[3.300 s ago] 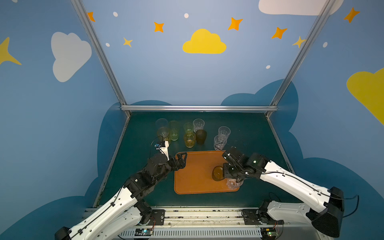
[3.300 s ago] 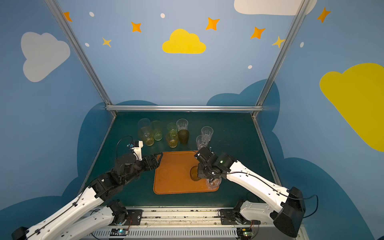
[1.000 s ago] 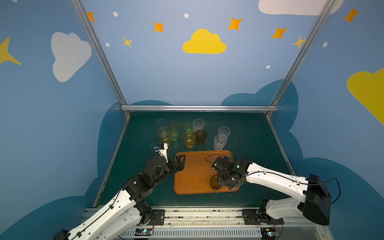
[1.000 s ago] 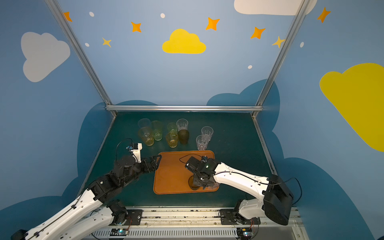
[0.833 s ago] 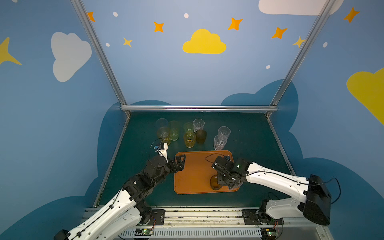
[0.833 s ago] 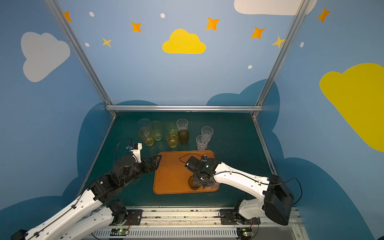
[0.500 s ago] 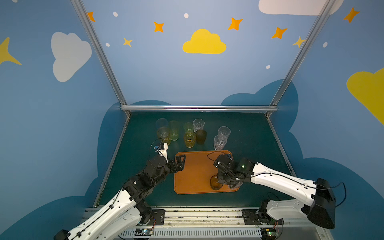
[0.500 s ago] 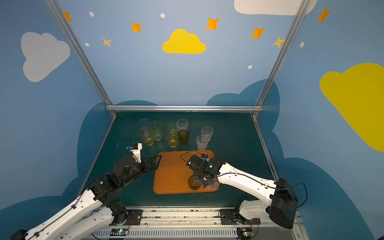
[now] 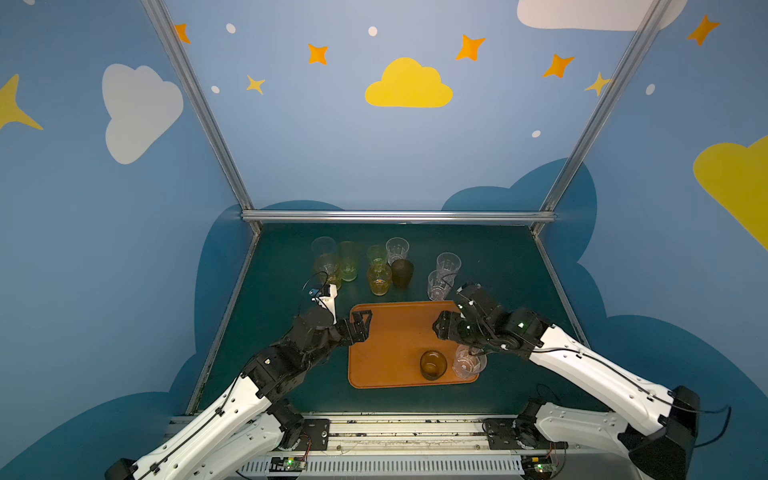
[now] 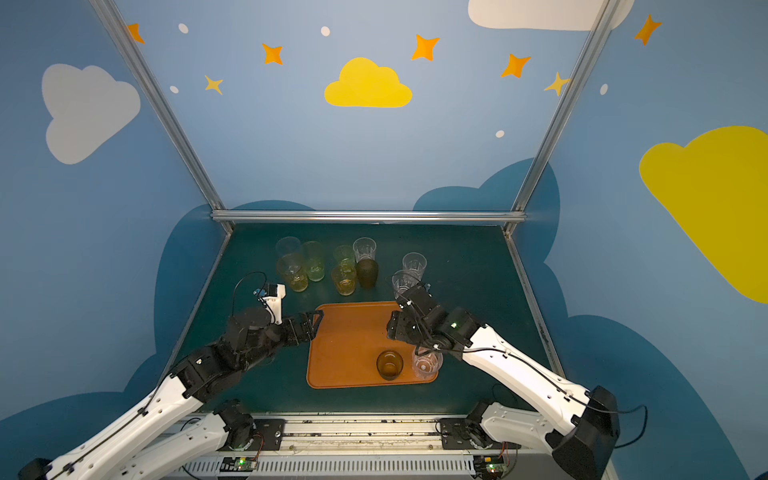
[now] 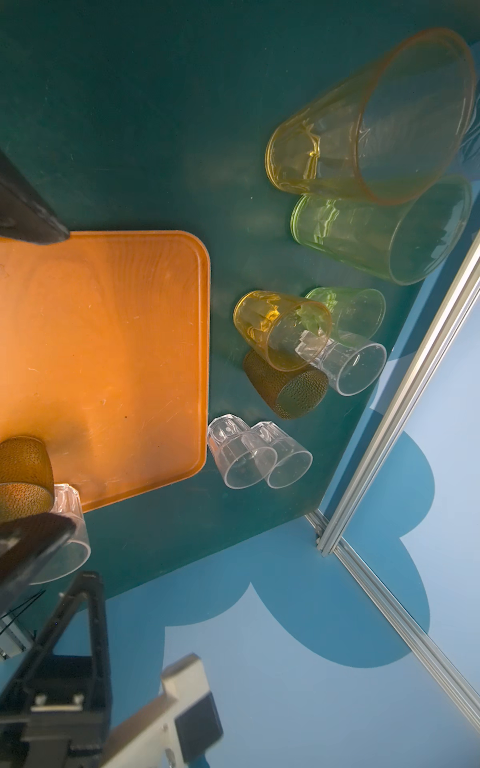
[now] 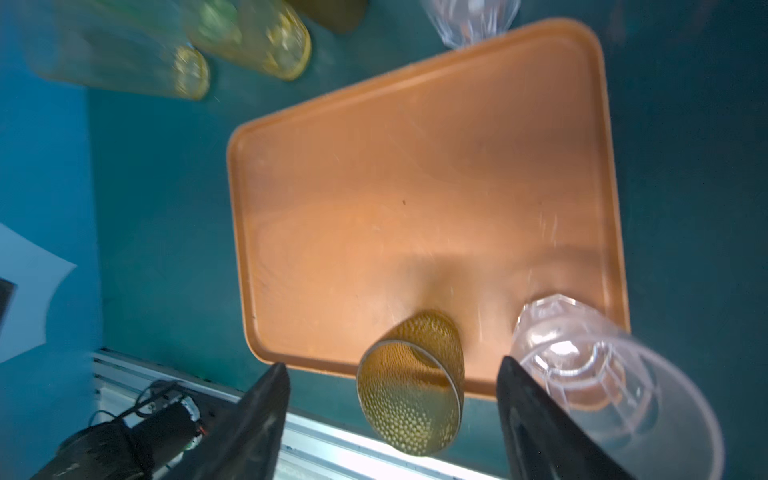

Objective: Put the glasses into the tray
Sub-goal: 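Open the right gripper and move it back toward the glass cluster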

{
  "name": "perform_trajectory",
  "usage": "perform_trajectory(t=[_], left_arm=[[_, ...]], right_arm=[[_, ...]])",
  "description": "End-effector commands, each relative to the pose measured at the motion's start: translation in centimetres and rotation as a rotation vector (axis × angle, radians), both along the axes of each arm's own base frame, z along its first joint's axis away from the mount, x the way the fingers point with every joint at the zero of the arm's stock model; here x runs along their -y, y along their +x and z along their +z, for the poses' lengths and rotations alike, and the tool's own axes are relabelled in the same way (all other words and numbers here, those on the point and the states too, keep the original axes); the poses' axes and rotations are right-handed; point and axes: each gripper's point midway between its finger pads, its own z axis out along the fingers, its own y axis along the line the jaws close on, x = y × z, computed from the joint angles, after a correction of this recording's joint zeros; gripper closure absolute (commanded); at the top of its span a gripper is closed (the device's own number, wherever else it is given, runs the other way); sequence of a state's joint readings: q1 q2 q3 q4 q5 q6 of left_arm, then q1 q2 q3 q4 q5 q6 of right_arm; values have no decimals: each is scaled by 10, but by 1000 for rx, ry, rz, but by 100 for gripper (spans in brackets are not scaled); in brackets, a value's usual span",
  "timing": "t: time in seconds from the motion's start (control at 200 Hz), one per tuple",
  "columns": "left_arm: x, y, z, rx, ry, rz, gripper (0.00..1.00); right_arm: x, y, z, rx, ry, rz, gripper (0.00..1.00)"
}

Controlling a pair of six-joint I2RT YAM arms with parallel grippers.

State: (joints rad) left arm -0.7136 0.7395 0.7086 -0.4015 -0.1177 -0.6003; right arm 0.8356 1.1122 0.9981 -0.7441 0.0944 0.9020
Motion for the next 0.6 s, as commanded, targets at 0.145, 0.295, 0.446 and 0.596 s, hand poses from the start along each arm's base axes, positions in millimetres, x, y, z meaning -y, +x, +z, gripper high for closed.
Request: perform_trajectory(t=[0.145,0.295,0.446,0.596], left_arm=[[24,6,-4,-87,-2,-64,0],[40,8,-9,-135,-24,-106,0],[52,7,-16,-175,-38,-131,0],[63,7,-18,-202,-28,-158,0]], right_arm=[[18,36,17,109,30,-14,18],[25,56,18,113,65,-46,18],[27,75,17,111,101,-64,18],[29,93,17,124,129,-92,18]])
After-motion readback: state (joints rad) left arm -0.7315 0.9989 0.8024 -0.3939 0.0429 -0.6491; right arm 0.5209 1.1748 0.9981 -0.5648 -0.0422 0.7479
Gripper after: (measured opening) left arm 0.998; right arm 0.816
